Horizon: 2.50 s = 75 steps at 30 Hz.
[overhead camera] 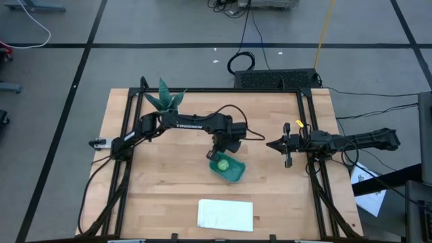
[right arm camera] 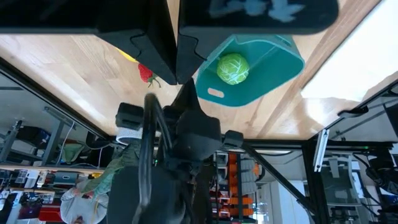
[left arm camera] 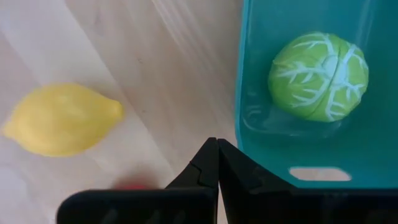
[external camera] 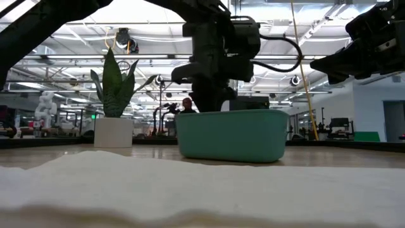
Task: Pick and placing Produce into tupperware
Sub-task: Adjust the blue bin, then put the lemon into the blue bin
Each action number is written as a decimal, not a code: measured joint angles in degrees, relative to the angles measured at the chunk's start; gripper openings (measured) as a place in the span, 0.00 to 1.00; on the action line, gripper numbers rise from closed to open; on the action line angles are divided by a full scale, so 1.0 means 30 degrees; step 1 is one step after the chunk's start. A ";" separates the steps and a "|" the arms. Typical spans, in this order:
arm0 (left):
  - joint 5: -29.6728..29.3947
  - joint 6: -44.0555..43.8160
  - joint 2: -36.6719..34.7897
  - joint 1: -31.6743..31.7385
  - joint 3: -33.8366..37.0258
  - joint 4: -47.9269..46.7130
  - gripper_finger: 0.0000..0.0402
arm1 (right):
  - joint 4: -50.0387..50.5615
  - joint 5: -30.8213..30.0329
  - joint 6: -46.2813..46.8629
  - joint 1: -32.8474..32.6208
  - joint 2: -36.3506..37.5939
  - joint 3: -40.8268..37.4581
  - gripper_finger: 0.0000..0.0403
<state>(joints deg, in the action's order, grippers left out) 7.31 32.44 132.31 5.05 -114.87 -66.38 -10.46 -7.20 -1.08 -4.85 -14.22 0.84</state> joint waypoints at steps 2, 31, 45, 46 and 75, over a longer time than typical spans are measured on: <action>0.0044 -0.0077 0.0000 -0.0068 0.0370 0.0007 0.00 | 0.0000 0.0000 0.0000 -0.0001 0.0000 0.0000 0.00; 0.0051 -0.1041 0.0007 -0.1469 0.0765 0.0012 0.00 | 0.0000 0.0000 0.0000 -0.0001 0.0000 0.0000 0.00; 0.0074 -0.1238 0.0007 -0.1782 0.0765 0.0012 0.00 | 0.0000 0.0000 0.0000 -0.0003 -0.0001 0.0000 0.00; 0.0109 -0.1238 0.0007 -0.1840 0.0765 0.0019 0.00 | 0.0003 0.0000 0.0004 -0.0004 -0.0007 0.0000 0.00; -0.5610 0.1281 -0.0160 -0.2107 -0.0396 0.0674 0.01 | 0.0007 0.0001 0.0007 -0.0003 -0.0007 0.0000 0.00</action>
<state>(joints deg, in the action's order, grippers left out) -9.52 36.29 131.83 -1.27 -116.06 -64.36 -10.44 -7.20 -1.06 -4.86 -14.24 0.84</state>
